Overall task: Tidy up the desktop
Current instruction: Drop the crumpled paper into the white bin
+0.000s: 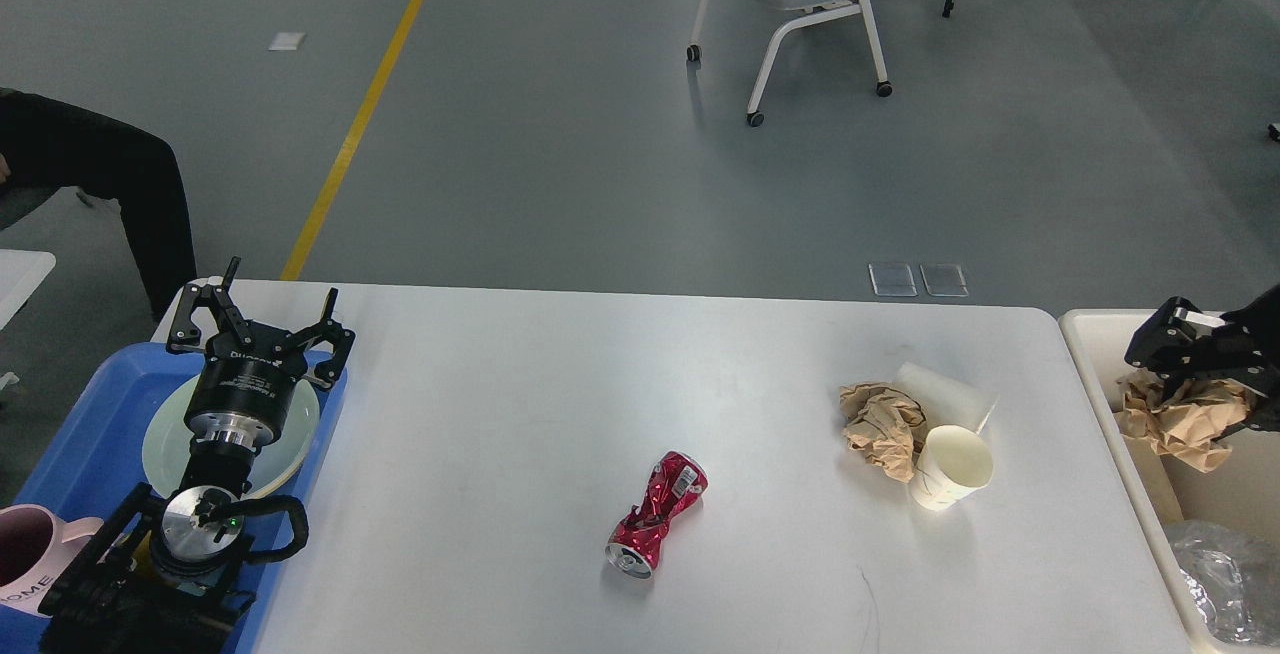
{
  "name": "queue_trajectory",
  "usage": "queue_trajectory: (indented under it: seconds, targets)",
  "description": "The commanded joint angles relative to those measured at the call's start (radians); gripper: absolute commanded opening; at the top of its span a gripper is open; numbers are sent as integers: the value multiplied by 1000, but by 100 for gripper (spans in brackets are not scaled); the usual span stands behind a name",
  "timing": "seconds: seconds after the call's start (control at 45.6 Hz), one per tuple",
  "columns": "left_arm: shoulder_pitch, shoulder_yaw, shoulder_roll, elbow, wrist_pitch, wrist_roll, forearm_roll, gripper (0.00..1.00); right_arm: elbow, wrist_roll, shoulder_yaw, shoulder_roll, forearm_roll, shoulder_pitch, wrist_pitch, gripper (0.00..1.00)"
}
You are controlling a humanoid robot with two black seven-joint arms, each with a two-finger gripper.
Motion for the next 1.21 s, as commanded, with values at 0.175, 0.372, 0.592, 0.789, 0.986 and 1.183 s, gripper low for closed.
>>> queue_trajectory:
  seconds: [0.175,0.372,0.592,0.789,0.986,1.183]
  targets:
    - [1,0,0,0,0,0,0,96,-257,2,17,-169,-1,-255,-78,0]
    - [-1,0,0,0,0,0,0,96,-502,2,203,-242,3,-656,-229,0]
    - [1,0,-1,0,0,0,0,96,-841,-1,483,-228,34,-1101,-325,0]
    - [1,0,0,0,0,0,0,96,-1166,-7,628,-95,49,-1392,-366,0]
    - [-1,0,-1,0,0,0,0,96,-1493,-47,746,65,85,-1662,-398,0]
    - [-1,0,0,0,0,0,0,96,-1579,-67,752,140,83,-1731,-401,0]
